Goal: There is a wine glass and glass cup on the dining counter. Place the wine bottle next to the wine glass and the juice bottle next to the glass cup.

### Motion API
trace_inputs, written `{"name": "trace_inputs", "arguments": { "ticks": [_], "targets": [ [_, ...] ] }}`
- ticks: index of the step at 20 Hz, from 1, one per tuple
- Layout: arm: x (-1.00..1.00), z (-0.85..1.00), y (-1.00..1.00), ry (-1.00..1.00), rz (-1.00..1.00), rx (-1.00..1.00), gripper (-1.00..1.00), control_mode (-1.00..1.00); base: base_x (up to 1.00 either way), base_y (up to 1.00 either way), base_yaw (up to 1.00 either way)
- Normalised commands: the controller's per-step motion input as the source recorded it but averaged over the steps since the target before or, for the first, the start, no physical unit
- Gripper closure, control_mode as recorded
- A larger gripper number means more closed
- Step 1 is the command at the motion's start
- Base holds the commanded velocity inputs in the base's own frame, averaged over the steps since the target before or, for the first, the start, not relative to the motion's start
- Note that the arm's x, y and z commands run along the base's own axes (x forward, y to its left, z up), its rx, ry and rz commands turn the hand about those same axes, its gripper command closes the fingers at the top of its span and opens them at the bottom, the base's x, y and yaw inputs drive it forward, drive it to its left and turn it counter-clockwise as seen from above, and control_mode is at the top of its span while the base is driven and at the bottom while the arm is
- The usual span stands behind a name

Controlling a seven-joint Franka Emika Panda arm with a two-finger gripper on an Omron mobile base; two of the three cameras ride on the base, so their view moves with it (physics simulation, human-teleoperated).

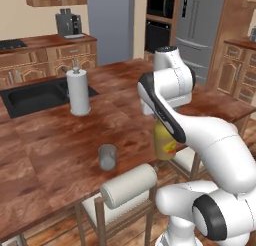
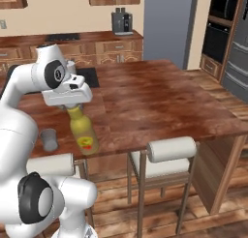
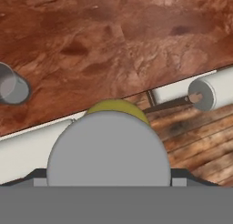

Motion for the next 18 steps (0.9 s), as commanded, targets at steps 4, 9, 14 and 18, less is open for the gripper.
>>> {"name": "trace_inputs", "arguments": {
  "ticks": [4, 9, 14, 18],
  "targets": [
    [0.00, 0.00, 0.00, 0.00, 0.00, 0.00, 1.00, 1.00, 0.05, -0.03, 0.04],
    [0.00, 0.00, 0.00, 0.00, 0.00, 0.00, 1.00, 1.00, 0.00, 0.00, 0.00],
    [0.00, 0.00, 0.00, 0.00, 0.00, 0.00, 1.00, 1.00, 0.00, 0.00, 0.00],
    [0.18, 0.02, 0.03, 0.00, 0.00, 0.01, 1.00, -1.00, 0.03, 0.00, 0.00]
  ]
}}
